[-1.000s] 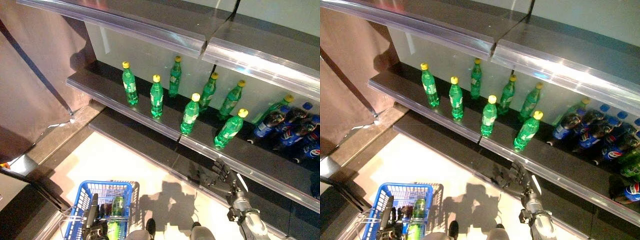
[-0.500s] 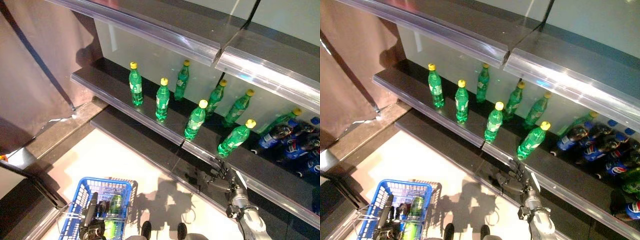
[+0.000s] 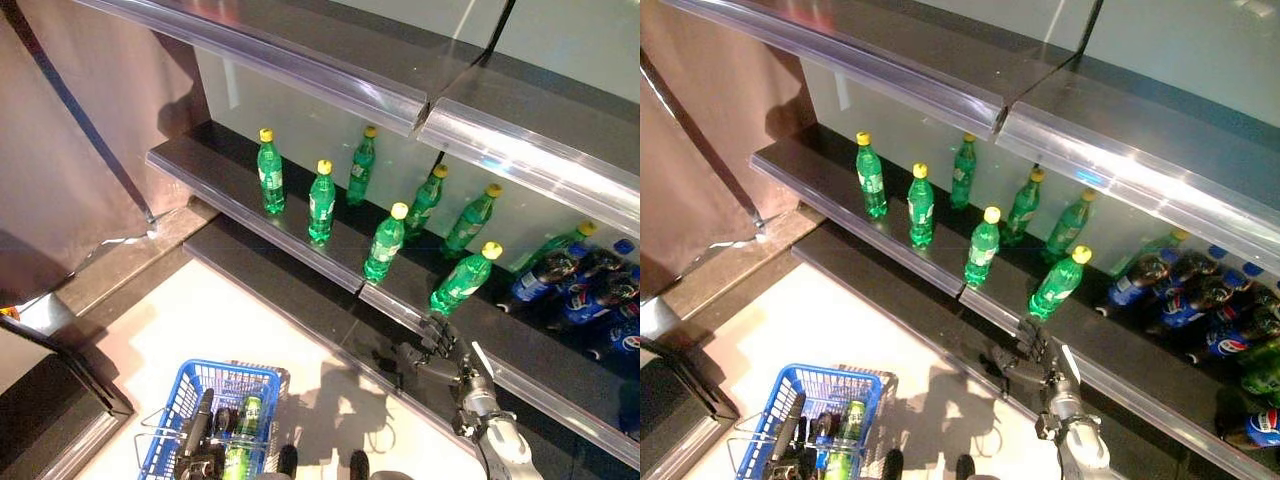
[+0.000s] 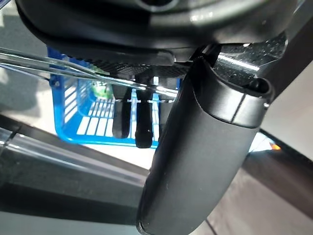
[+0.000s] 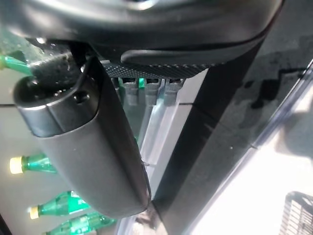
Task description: Pick up the drink and place into the basket.
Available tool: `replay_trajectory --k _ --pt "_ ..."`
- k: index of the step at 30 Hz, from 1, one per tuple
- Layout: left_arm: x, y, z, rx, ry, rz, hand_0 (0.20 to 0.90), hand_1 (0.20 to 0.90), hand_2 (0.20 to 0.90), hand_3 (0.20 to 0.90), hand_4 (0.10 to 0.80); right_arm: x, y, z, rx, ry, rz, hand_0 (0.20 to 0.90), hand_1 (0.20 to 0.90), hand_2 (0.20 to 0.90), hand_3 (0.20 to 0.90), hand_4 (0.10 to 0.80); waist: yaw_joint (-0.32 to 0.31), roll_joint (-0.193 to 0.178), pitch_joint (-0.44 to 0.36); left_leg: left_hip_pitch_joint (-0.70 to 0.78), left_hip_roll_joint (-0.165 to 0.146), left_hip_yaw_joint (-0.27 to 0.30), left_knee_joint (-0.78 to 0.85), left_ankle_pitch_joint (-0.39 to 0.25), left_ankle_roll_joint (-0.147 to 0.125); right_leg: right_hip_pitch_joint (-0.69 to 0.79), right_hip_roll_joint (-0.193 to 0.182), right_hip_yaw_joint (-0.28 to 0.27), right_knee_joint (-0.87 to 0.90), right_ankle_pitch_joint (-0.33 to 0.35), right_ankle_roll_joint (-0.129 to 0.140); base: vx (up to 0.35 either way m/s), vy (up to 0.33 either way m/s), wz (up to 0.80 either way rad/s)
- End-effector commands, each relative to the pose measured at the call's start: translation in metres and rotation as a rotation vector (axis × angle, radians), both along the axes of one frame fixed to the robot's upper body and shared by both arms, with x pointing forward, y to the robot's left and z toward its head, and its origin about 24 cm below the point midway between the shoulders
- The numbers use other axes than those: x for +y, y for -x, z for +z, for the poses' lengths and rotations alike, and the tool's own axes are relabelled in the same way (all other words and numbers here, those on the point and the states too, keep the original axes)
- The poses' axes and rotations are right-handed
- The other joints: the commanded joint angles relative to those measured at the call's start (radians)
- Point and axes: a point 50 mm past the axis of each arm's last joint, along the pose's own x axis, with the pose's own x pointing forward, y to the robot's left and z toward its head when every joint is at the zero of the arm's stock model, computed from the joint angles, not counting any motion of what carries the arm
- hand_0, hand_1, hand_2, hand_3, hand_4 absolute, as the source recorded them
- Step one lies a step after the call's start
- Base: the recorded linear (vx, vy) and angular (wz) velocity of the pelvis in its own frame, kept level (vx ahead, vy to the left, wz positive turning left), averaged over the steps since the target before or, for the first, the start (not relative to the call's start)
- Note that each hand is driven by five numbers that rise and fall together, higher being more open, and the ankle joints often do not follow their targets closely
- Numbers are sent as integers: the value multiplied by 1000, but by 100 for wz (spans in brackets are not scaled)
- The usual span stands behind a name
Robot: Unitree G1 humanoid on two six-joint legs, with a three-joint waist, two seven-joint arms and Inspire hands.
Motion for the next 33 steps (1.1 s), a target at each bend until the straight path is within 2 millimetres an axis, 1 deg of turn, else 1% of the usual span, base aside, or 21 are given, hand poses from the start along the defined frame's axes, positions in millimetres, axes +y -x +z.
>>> replay_trajectory --k 1,4,10,14,17,23,26,29,33 --pt "49 -39 46 -245 -312 -74 300 300 300 200 100 -3 -23 51 -291 84 67 900 900 900 900 800 -4 20 -83 17 -84 58 73 -120 28 -44 59 58 11 48 2 41 -12 4" --pt "47 -40 45 -239 -313 -95 300 300 300 200 100 1 -28 60 -333 78 82 900 900 900 900 800 -2 22 -80 19 -84 57 76 -123 28 -40 57 59 12 45 3 43 -7 2" --pt "41 -43 44 -225 -313 -148 300 300 300 200 100 6 -38 70 -384 56 68 900 900 900 900 800 13 29 -77 20 -87 50 86 -129 30 -33 49 47 13 42 6 40 -8 2" --pt "40 -42 43 -207 -315 -182 300 300 300 200 100 7 -42 68 -367 70 32 900 900 900 900 800 24 36 -75 24 -87 46 83 -125 30 -28 44 34 13 41 7 63 -5 6" --pt "40 -38 41 -192 -317 -195 300 300 300 200 100 3 -43 66 -344 70 -17 900 900 900 900 800 29 41 -69 22 -86 44 89 -126 30 -29 39 28 20 38 9 69 3 20" --pt "40 -36 40 -191 -320 -210 300 300 300 200 100 -2 -46 73 -373 103 -40 900 900 900 900 800 35 51 -25 -5 -83 31 114 -119 35 -59 38 30 64 30 7 27 0 3" --pt "40 -41 43 -208 -324 -207 300 300 300 200 100 -4 -51 81 -415 114 -42 900 900 900 900 800 37 52 5 -34 -81 22 127 -112 36 -88 41 34 87 26 5 -35 -18 1" --pt "41 -54 51 -258 -335 -199 300 300 300 200 100 -5 -58 95 -489 122 -54 900 900 900 900 800 40 50 55 -78 -79 10 148 -107 38 -129 47 41 109 22 0 -155 -54 7" --pt "41 -68 60 -299 -357 -200 300 300 300 200 100 -4 -63 111 -580 131 -103 900 900 900 900 800 48 43 110 -139 -75 -5 179 -100 37 -173 56 39 129 18 -10 -114 -80 15"
